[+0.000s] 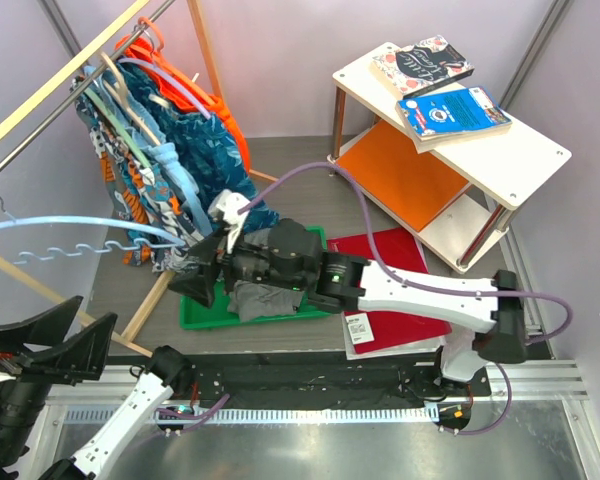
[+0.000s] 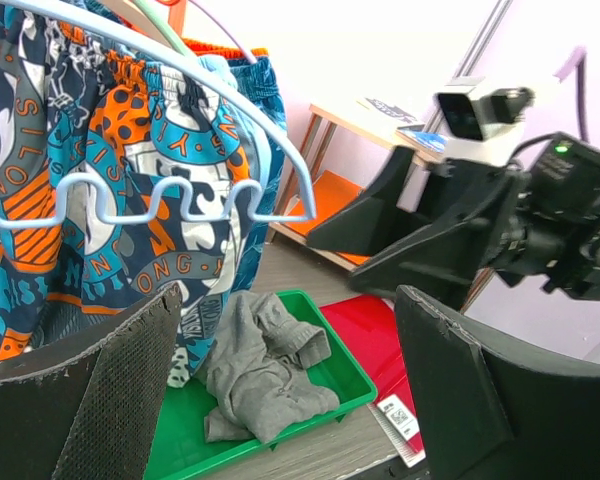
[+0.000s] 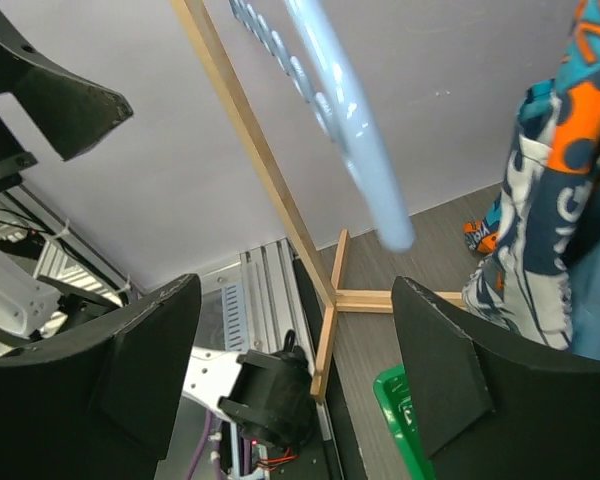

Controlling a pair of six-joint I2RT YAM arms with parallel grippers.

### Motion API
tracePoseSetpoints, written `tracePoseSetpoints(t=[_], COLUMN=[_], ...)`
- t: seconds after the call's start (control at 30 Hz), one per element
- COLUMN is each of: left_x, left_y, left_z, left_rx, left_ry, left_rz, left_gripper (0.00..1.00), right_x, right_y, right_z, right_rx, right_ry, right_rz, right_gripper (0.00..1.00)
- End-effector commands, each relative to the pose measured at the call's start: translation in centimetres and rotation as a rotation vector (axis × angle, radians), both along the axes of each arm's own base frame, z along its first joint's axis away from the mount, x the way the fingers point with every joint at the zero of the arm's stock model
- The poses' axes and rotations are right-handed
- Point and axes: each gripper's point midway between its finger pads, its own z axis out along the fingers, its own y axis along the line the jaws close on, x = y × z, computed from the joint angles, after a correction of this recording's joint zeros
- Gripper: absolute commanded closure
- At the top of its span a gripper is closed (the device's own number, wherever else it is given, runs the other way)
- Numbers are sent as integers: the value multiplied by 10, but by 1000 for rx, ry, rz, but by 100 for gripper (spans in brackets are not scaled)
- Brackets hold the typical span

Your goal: Remove the shorts from the hanger

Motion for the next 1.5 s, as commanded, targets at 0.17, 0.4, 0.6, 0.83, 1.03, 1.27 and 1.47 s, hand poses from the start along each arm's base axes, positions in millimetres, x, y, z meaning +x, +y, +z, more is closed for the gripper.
tracePoseSetpoints(t=[0.17, 0.4, 0.6, 0.83, 1.03, 1.27, 1.47], left_x=[-2, -3, -6, -10, -10, -12, -16], left_y=[-2, -4, -1, 2, 4, 6, 9], left_z=[7, 10, 9, 13, 12, 13, 15], left_rx=[-18, -23, -29, -20, -16, -25, -28], left_ry=[-37, -47, -44, -48, -44, -50, -52], left_rz=[-14, -29, -23, -18, -14, -18, -14], left_gripper=[14, 14, 14, 14, 14, 14, 14], right_x=[8, 52, 95, 118, 127, 143, 155], right_y=[-69, -75, -56, -13, 10, 27, 38], right_z=[61, 83, 86, 76, 55, 29, 29], right_rx=[174, 228, 210, 116, 67, 19, 28], right_ry=[46, 98, 102, 31, 40, 23, 10], right_rz=[-138, -284, -358, -355, -355, -395, -419], right_gripper=[15, 28, 54, 59, 59, 59, 55])
